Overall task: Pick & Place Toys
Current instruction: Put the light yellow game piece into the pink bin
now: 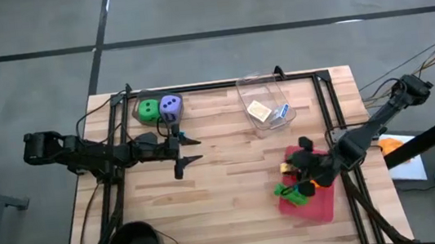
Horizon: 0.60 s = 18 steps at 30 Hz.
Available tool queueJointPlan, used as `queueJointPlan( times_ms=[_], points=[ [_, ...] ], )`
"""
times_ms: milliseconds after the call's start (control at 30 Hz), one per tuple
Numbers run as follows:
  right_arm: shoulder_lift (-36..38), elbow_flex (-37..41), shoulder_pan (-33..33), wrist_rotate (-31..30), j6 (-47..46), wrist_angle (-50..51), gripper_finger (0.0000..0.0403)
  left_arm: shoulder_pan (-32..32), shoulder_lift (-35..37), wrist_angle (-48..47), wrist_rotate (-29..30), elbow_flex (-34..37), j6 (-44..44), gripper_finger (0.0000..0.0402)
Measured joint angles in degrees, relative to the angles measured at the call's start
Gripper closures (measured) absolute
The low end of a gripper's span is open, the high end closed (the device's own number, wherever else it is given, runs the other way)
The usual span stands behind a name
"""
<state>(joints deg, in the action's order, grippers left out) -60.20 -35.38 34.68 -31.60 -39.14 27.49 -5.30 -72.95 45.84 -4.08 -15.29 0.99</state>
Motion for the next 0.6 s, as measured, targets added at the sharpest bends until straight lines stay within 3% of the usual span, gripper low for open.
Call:
queueJointPlan(
  times_ms=[200,533,600],
  points=[
    [-1.2,0.0,2.4,-0.3,-14.1,14.4,0.0275,0.0,0.0,0.0,0.0,0.0,-0.2,0.0156],
    [-7.4,0.0,2.7,2.3,-21.2,15.2,0.0274,0.0,0.0,0.0,0.0,0.0,-0.2,0.0156],
    [-8.8,0.0,2.7,2.6,-23.0,15.2,0.0246,0.0,0.0,0.0,0.0,0.0,-0.4,0.0156]
  ],
)
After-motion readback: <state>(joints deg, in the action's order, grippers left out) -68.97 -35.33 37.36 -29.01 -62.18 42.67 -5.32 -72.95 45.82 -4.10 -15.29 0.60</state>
